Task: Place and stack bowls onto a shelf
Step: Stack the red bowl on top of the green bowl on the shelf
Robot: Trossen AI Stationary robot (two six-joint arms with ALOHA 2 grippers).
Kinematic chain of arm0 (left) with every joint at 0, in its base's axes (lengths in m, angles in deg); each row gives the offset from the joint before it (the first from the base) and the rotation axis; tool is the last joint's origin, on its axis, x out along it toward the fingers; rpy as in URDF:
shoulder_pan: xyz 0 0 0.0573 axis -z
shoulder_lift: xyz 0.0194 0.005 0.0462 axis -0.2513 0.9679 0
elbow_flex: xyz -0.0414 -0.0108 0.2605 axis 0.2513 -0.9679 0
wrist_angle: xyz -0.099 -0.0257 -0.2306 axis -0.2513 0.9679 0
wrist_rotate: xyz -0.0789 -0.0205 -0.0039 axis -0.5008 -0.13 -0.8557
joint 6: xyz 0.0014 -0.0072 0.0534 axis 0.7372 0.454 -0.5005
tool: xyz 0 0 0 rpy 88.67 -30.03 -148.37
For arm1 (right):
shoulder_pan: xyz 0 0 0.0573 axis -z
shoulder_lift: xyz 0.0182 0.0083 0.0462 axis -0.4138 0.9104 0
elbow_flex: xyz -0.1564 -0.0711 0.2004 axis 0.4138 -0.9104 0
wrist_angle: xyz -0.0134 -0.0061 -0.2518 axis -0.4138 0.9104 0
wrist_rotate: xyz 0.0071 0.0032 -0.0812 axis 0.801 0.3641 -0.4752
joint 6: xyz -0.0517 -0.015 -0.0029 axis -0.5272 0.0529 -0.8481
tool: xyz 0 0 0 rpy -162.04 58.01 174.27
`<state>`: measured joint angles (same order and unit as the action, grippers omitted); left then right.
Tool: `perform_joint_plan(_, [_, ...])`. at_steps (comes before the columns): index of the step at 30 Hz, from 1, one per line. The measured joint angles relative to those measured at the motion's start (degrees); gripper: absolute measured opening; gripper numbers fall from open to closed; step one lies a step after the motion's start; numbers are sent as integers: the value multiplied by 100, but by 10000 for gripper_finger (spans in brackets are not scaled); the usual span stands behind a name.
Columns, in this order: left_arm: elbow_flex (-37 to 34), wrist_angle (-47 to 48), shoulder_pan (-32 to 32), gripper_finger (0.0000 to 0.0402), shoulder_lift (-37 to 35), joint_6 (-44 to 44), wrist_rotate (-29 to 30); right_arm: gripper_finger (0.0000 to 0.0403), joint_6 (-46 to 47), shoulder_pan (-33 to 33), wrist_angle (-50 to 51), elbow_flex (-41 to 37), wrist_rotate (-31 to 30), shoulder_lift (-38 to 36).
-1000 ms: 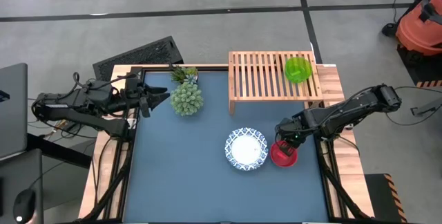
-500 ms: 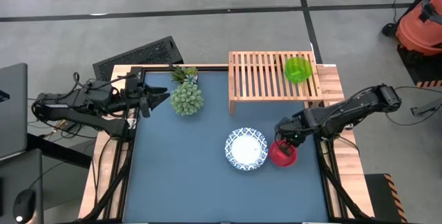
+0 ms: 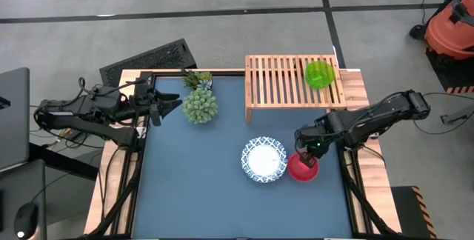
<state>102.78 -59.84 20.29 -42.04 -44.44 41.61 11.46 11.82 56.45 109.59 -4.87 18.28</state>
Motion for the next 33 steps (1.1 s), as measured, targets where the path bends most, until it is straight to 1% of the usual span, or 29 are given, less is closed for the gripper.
perform_joint_plan(4, [0,2,0,197,1,12,-72,16,-2,2,31,170,6,-29])
perform_joint_plan(7, [0,2,0,197,-1,24,-89,16,-3,52,315,239,26,-54])
perform_joint_plan(10, [0,3,0,197,1,24,-89,16,-68,64,-50,237,6,-174])
perform_joint_plan(12, [0,2,0,197,-1,24,-89,16,-16,112,-84,257,137,-278])
perform_joint_plan(15, [0,4,0,197,1,24,-89,16,56,138,-278,243,153,-424])
perform_joint_plan(18, [0,4,0,197,-1,24,-87,16,105,192,-37,243,172,-455])
perform_joint_plan(20, [0,4,0,197,1,24,-87,16,58,195,-83,241,177,-491])
perform_joint_plan(23, [0,4,0,197,-1,54,-87,16,26,242,258,239,443,-461])
perform_joint_plan(26, [0,4,0,197,1,59,-85,16,-61,247,-138,233,498,-495])
perform_joint_plan(30, [0,4,0,196,-1,63,-85,16,-61,301,-286,236,494,-623])
perform_joint_plan(33, [0,4,0,197,-1,57,-82,16,68,334,97,237,285,-630])
